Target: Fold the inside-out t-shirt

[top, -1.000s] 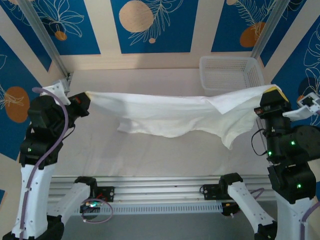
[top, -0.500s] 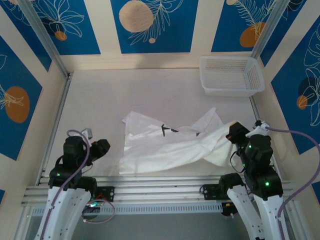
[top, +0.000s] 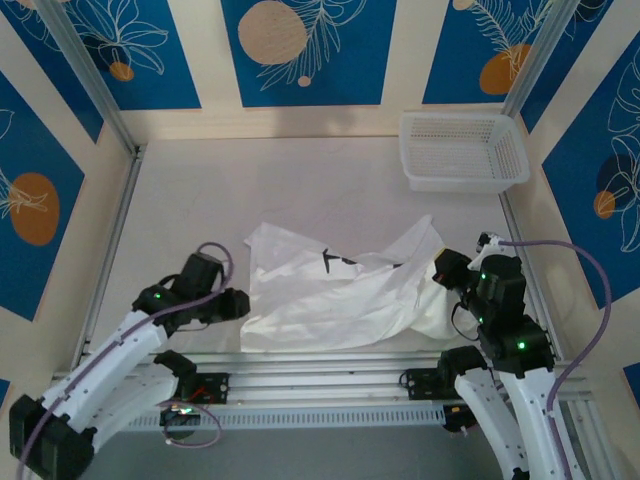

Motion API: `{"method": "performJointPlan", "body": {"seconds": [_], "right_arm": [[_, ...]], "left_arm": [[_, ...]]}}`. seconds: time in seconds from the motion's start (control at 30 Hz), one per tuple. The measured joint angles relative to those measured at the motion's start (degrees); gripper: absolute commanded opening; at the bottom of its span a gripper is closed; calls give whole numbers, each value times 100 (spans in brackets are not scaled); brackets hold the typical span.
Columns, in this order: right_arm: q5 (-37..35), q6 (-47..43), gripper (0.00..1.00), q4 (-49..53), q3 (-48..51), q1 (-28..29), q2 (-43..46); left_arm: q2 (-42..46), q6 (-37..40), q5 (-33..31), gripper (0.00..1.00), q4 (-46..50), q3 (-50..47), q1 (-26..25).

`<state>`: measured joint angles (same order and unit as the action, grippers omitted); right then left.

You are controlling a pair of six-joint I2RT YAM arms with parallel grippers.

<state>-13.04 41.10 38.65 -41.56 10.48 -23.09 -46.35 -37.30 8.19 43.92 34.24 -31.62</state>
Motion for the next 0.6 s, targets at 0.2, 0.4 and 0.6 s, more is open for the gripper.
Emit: {"method": "performJointPlan", "body": {"seconds": [0.2,0.4,0.6], "right_arm": [[155,-9,0,-48,85,0,-2],[175,-24,0,-98,87,0,-7],[179,-26,0,-122,87,0,-7]], "left_arm": [[79,-317,-531,43,-470,-835,-363],[129,-323,-459,44,-1394,-1563,-378],[68,-352,-420,35,-1967,-1794,-378]]}}
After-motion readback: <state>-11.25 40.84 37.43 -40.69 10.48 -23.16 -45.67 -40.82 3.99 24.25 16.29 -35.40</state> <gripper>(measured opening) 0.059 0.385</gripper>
